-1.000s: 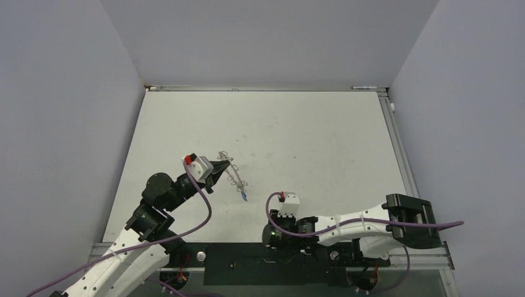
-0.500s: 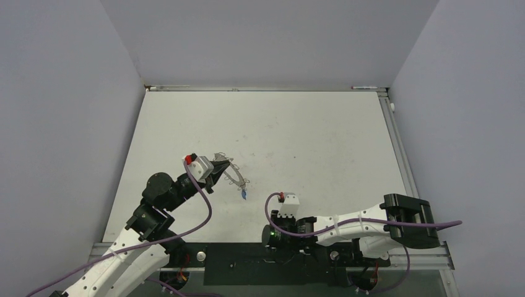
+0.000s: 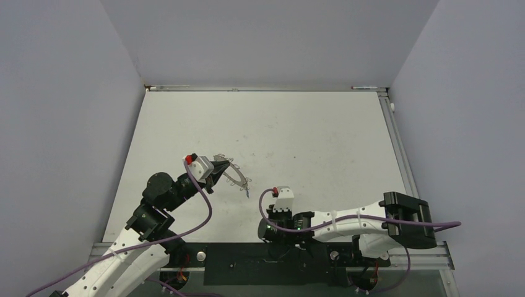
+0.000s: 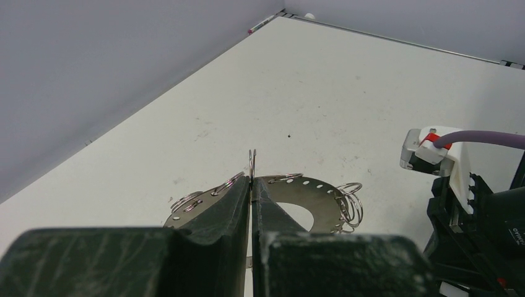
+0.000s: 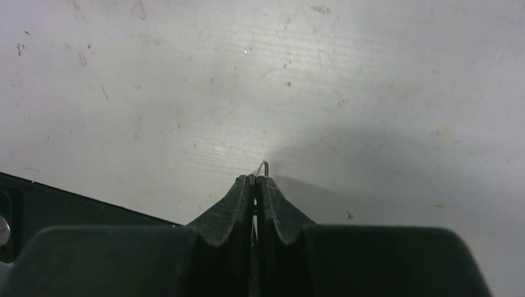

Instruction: Put the keys on the keyring

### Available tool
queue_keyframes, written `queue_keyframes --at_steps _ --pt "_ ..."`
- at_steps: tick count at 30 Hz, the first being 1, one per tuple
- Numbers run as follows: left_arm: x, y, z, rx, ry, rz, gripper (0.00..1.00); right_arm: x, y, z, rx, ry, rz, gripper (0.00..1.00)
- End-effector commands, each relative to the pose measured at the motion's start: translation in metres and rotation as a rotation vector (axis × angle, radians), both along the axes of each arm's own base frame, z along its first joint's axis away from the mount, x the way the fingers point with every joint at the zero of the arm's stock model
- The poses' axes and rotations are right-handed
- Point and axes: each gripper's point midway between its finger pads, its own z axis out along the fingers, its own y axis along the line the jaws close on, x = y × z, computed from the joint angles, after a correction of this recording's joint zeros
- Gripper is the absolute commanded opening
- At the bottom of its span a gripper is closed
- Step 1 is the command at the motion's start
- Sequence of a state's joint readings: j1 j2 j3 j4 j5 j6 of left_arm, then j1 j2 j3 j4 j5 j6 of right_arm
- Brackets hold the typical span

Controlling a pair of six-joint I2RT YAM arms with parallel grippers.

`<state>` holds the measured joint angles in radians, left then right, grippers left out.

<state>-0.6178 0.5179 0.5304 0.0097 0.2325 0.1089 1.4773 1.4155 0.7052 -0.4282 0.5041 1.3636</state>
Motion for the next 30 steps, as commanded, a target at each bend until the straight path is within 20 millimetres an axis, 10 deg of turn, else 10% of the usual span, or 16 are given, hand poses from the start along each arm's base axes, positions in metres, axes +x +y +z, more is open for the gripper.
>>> queue_keyframes --at_steps 1,14,20,30 --pt "-0.001 0.004 0.042 -0.065 -0.087 0.013 0.00 0.026 0.016 0.024 -0.084 -0.162 0.130 0.05" --pt "0.001 0.004 0.040 -0.058 -0.084 0.015 0.00 0.066 0.009 0.014 -0.197 -0.178 0.280 0.15" --pt "0.000 0.003 0.040 -0.058 -0.084 0.011 0.00 0.070 0.003 0.018 -0.182 -0.165 0.260 0.31" --pt "0.000 0.003 0.040 -0.056 -0.084 0.011 0.00 0.067 -0.010 0.014 -0.199 -0.109 0.160 0.30"
